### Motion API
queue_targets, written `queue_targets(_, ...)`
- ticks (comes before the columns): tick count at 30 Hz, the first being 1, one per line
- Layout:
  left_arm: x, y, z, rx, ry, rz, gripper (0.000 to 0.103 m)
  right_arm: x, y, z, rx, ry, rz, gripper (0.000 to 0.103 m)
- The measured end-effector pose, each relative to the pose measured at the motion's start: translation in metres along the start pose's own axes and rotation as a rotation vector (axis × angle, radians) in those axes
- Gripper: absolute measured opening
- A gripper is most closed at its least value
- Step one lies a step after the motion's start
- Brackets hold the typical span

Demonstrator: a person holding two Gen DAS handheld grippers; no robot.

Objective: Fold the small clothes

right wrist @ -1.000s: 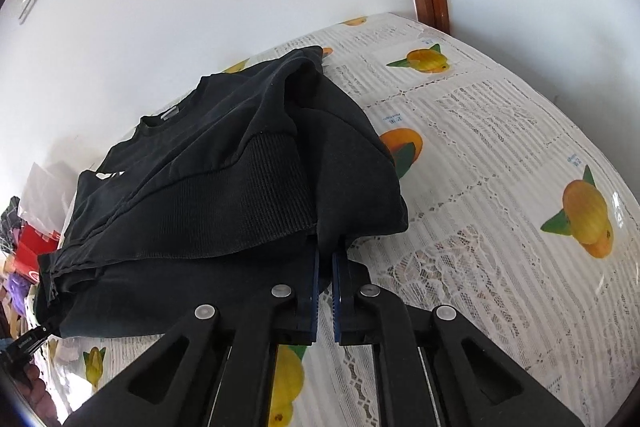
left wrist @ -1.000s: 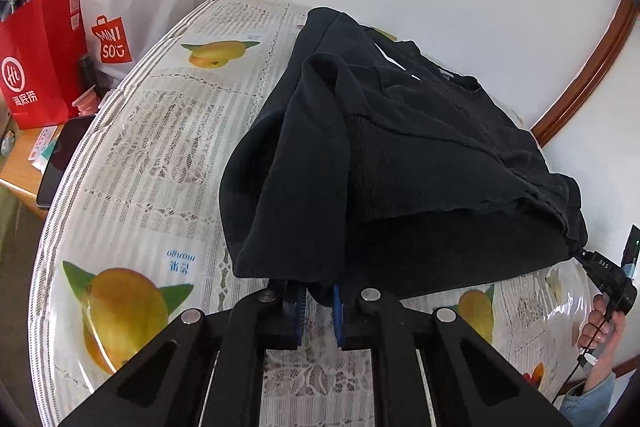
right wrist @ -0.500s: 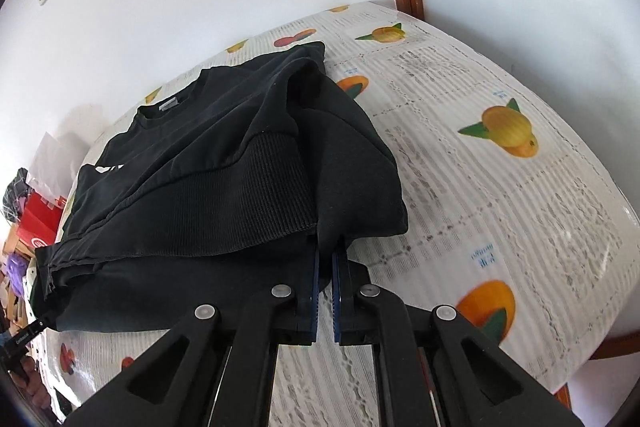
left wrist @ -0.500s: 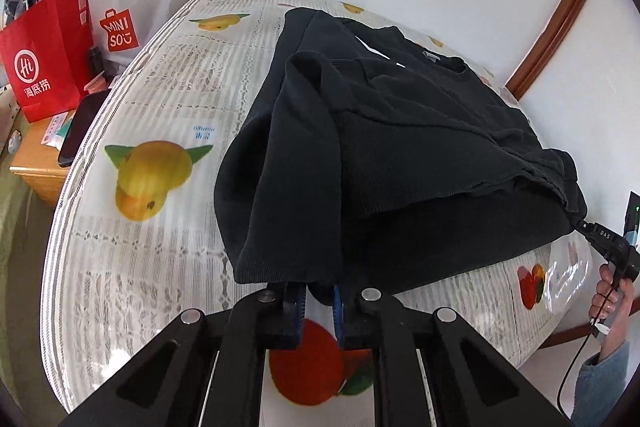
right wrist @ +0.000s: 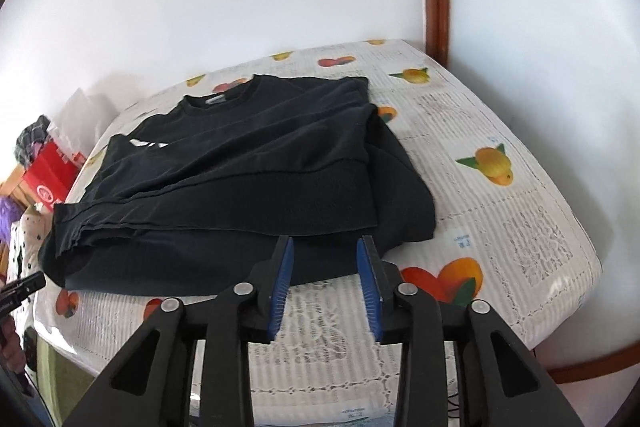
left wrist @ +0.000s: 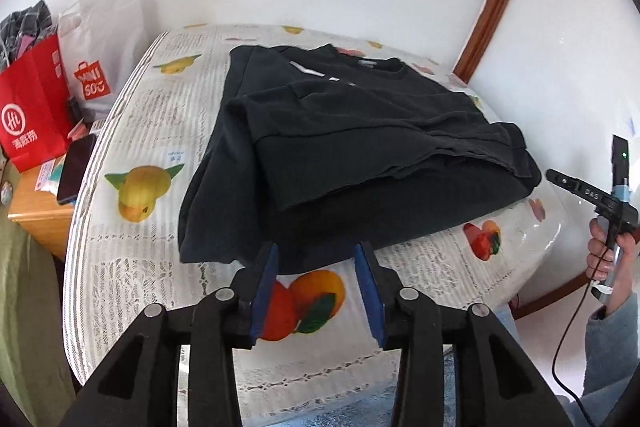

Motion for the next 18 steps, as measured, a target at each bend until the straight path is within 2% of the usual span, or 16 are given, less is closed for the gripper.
queue_targets(5,-0.007,-0.019,0.012,0.01,0.011,0.049,0.04,0.011,0.035,0.017,-0.066,0.055,-0.04,0.038)
queue_targets(10,-0.008,-0.011,0.043,-0.016,0.067,0.013,0.039,0.025,0.058,0.039,-0.119,0.118,-0.029,0.037)
queue_targets(13,-0.008,-0.007,0.054,-0.005,0.09,0.013,0.033,0.024,0.065,0.044,-0.134,0.117,-0.026,0.034)
queue_targets(15,-0.011,-0.005,0.059,0.004,0.098,0.011,0.033,0.02,0.067,0.046,-0.134,0.11,-0.033,0.034)
queue_targets(18,-0.016,-0.005,0.068,-0.021,0.107,0.023,0.033,0.015,0.068,0.053,-0.115,0.116,-0.024,0.032)
Point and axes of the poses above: each gripper's, at about its wrist camera, not at the fingertips, and z roughly the way its jaws point, y to its left, x to its underside, the point moved 4 cm from there along z, roughly the way its jaws point, and after that the axes turned 12 degrees about x, right-handed, at the moved point
